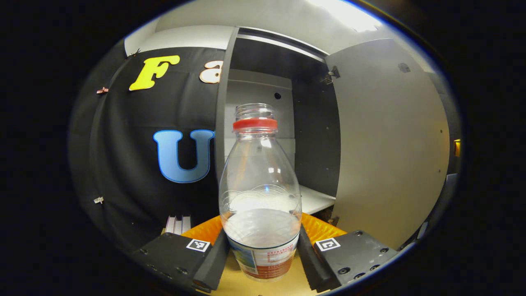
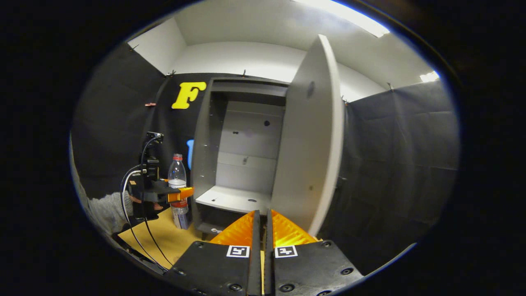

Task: Open the cabinet door with the right hand, grasp the bottle in the cabinet with the left hand and place it on the coaster, then close the cabinet door with the right hand.

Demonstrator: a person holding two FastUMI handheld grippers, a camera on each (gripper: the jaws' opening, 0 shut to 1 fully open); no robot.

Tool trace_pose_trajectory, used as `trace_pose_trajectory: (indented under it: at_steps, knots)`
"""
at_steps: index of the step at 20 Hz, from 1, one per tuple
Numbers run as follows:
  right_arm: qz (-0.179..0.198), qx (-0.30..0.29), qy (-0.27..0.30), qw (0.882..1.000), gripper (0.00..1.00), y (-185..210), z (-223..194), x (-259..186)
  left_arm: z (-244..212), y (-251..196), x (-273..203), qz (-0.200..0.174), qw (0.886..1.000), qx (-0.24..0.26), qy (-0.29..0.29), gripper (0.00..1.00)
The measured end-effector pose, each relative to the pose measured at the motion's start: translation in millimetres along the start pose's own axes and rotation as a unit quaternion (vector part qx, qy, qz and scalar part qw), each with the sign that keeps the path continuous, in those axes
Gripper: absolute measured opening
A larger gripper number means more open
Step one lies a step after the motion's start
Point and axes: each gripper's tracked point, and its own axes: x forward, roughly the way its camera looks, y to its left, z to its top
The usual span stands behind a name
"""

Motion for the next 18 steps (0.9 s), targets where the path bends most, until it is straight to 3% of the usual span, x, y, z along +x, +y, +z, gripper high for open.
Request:
trace_pose_trajectory:
  at_steps: [3,6,10,11,18]
  knots:
    - [0.034,0.022,-0.009,0.999,0.07,38.5,-2.8,42.3,-18.9,3.6,-23.9,-0.005,1.000,-0.009,-0.001,0.78]
    - [0.045,0.030,-0.018,0.998,0.07,63.1,-9.2,83.8,-37.8,7.3,-44.5,0.010,1.000,0.011,-0.010,0.78]
    - [0.054,0.041,-0.036,0.997,0.91,96.1,-22.0,124.7,-78.0,5.2,-65.5,0.026,1.000,0.009,0.000,0.78]
    - [0.048,0.033,-0.040,0.997,0.99,101.2,-26.6,134.8,-89.2,4.2,-69.9,0.031,0.999,0.009,0.004,0.78]
    - [0.057,0.056,-0.047,0.996,0.97,125.6,-82.7,164.7,-176.5,-7.6,-85.8,0.068,0.998,-0.006,0.004,0.78]
